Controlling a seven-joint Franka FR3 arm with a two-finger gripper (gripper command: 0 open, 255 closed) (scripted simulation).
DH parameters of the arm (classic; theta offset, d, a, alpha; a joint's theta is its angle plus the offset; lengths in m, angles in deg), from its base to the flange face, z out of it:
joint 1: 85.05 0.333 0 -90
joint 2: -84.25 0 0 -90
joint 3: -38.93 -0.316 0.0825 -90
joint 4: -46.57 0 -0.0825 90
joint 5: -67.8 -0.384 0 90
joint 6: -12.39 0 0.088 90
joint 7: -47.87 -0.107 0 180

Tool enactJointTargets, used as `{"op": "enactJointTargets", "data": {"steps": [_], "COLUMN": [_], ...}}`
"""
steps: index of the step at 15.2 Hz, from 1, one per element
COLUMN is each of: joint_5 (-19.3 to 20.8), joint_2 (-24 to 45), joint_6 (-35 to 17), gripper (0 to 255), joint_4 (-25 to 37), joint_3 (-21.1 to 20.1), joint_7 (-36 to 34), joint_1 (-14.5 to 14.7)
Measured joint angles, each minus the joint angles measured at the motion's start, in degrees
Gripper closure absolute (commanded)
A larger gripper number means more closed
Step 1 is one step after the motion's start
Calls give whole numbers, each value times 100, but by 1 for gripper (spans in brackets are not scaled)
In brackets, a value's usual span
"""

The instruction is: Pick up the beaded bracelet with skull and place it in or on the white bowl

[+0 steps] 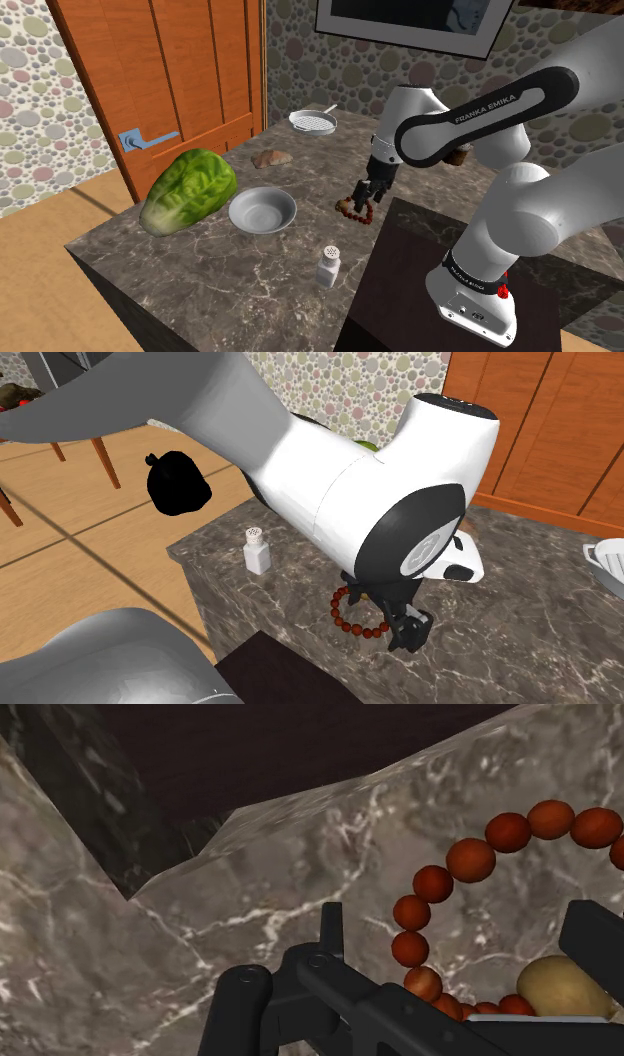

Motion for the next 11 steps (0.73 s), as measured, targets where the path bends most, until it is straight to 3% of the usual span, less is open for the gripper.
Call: {"op": "enactJointTargets", "data": {"steps": [11], "joint_5": [11], "joint_2": [-42], "joint_6": [54], "gripper": [255], "joint_4": [12], "joint_3": [2], "joint_7": [-3], "joint_1": [-10]}}
